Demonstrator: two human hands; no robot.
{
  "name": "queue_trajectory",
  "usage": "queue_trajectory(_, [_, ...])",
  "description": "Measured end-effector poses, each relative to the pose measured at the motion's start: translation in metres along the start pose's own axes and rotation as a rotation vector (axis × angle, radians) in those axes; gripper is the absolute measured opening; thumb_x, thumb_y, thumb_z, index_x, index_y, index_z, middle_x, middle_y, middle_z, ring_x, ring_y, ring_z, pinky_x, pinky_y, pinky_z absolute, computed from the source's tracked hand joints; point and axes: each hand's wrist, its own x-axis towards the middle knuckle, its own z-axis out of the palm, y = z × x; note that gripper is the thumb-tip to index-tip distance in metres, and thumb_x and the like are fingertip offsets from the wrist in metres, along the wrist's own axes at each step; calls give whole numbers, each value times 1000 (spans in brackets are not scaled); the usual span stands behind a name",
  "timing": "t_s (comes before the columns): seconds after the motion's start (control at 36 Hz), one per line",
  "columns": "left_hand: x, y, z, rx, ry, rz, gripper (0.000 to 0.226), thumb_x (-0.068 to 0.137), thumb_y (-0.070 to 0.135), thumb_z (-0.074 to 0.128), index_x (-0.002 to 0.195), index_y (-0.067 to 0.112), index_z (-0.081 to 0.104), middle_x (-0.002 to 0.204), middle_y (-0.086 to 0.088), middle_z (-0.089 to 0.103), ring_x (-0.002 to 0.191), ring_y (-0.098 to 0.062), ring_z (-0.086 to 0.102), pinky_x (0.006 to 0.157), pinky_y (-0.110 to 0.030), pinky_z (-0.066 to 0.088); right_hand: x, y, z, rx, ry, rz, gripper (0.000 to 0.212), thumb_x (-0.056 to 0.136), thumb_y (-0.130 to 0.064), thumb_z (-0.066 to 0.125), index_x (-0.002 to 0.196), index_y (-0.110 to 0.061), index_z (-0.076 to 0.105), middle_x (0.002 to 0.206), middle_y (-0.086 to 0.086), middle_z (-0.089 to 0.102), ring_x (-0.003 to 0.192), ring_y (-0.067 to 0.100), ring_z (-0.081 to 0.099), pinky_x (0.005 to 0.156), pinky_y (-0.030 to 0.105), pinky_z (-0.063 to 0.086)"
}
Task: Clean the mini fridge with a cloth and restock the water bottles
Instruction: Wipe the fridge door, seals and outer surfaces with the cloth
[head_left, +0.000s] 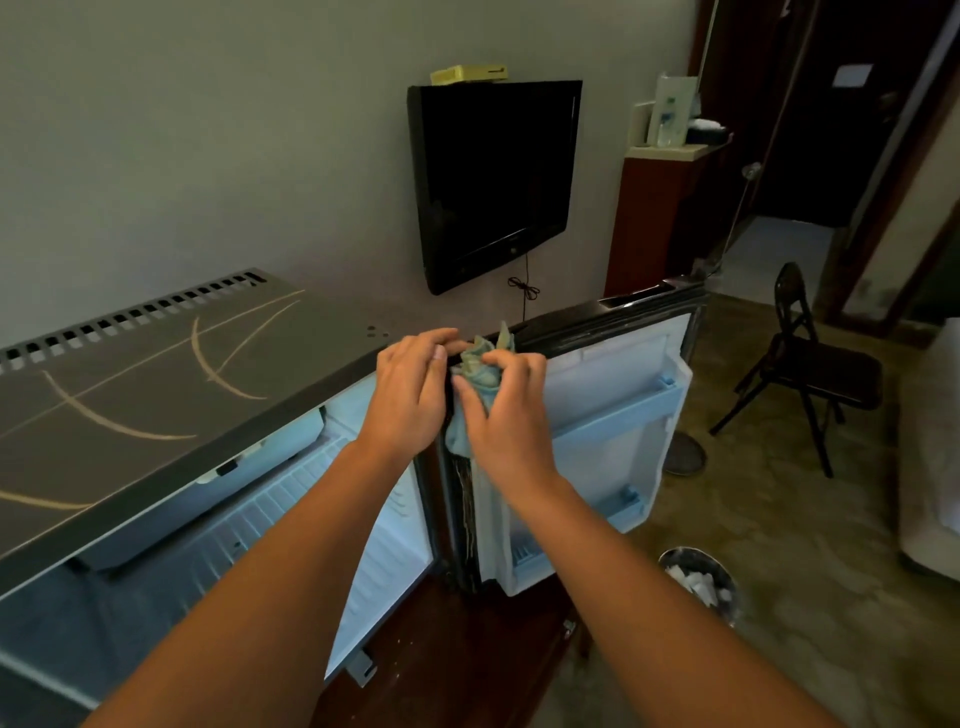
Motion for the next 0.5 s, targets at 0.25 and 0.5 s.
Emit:
queue_trajectory(0.25, [5, 19, 2, 133, -6, -49, 38, 104, 22, 33, 123, 16, 65, 114, 4, 70, 109, -17, 56, 100, -28, 28, 19, 50, -62, 105, 123, 138, 32, 99, -39, 59, 120, -23, 42, 122, -4, 33, 104, 6, 49, 80, -1, 40])
queue_trajectory(0.5, [30, 67, 44, 518, -81, 55, 41, 96, 22, 40, 124, 8, 66, 92, -16, 70, 85, -38, 62, 72, -40, 44, 29, 72, -63, 190, 55, -53, 35, 96, -35, 63, 119, -20, 42, 120, 4, 38, 102, 16, 54, 88, 18, 51])
